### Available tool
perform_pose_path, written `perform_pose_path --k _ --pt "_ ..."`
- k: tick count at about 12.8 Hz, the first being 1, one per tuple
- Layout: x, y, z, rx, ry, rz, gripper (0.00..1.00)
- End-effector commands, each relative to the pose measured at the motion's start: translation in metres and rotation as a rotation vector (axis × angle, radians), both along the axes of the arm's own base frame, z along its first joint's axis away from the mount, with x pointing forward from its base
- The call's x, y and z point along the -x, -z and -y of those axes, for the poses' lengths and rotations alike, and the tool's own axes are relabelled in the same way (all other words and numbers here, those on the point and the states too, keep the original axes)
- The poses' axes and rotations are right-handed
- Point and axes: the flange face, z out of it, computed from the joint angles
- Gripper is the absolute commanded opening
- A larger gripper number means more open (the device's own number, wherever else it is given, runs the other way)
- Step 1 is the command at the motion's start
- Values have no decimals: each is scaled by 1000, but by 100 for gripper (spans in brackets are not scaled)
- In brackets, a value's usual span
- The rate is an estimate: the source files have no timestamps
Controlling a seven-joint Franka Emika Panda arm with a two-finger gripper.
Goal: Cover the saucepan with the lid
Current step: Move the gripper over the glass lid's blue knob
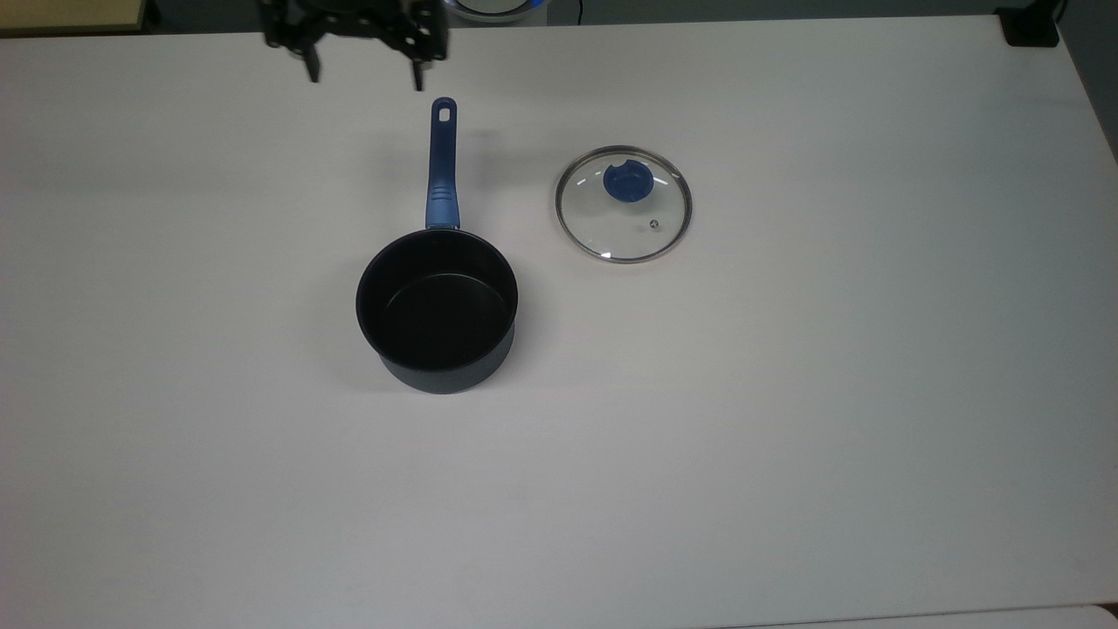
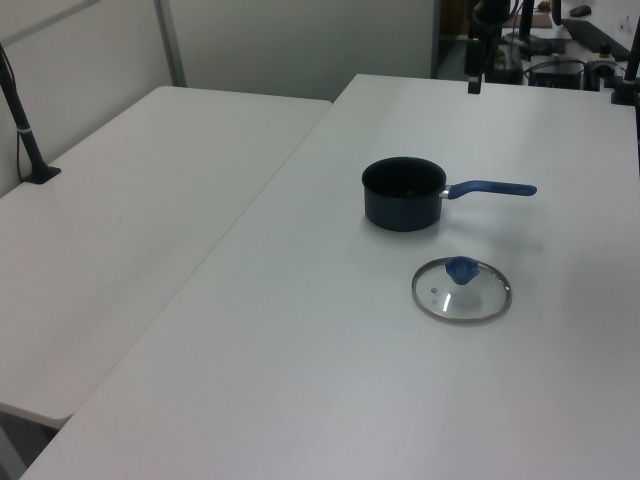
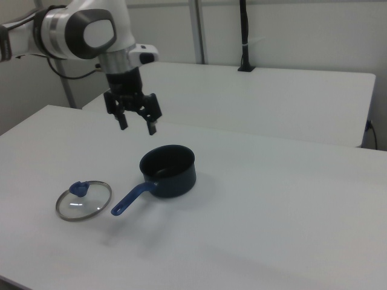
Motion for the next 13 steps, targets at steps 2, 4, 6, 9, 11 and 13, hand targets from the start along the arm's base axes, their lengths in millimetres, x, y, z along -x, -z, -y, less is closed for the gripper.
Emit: perform_pose_path --k 2,4,6,9,11,13 --pt "3 7 -76 -34 -43 -22 100" --pt "-1 32 -129 -29 -115 -67 100" --pt "12 54 -186 -23 -157 -103 100" --pt "29 112 -250 -16 -220 -122 100" --pt "32 146 -261 -8 -235 -171 100" --pt "39 174 -270 -1 -227 -175 100"
